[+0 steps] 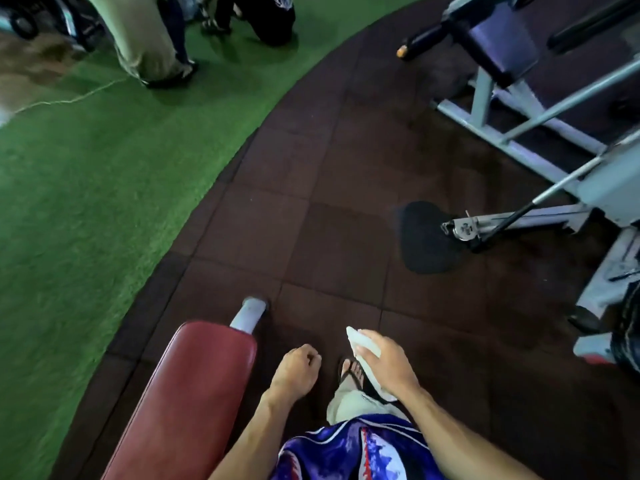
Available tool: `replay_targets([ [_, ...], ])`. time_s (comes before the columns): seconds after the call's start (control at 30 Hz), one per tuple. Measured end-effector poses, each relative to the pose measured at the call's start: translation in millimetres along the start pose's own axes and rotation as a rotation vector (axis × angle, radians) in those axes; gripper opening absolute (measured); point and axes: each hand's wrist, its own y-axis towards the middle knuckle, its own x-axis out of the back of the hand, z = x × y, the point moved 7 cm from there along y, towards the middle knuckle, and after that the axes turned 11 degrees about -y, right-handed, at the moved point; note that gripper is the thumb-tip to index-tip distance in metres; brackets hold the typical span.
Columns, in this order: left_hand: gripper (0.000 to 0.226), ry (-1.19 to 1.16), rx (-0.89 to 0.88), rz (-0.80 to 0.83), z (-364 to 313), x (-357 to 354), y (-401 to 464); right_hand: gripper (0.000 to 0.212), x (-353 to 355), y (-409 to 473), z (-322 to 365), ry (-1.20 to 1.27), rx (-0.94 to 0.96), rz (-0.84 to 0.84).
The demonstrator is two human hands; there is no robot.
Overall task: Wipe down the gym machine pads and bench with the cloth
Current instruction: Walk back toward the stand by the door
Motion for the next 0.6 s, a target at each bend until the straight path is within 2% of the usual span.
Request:
replay_targets([
  [0.23, 0.025, -0.012, 0.009, 0.029, -120.1, 28.8, 120.9, 0.044, 97.0, 119.6, 16.5, 0.020, -0.031, 0.012],
  [0.37, 0.027, -0.013, 0.023, 0.030, -165.5, 52.2, 197.0, 0.044, 143.7, 192.9, 35.8, 0.047, -0.056, 0.011],
  [0.6, 0.025, 0.108, 0.005, 0.148, -263.3, 126.3, 355.7, 0.045, 236.2, 352.4, 87.9, 0.102, -0.144, -0.070],
])
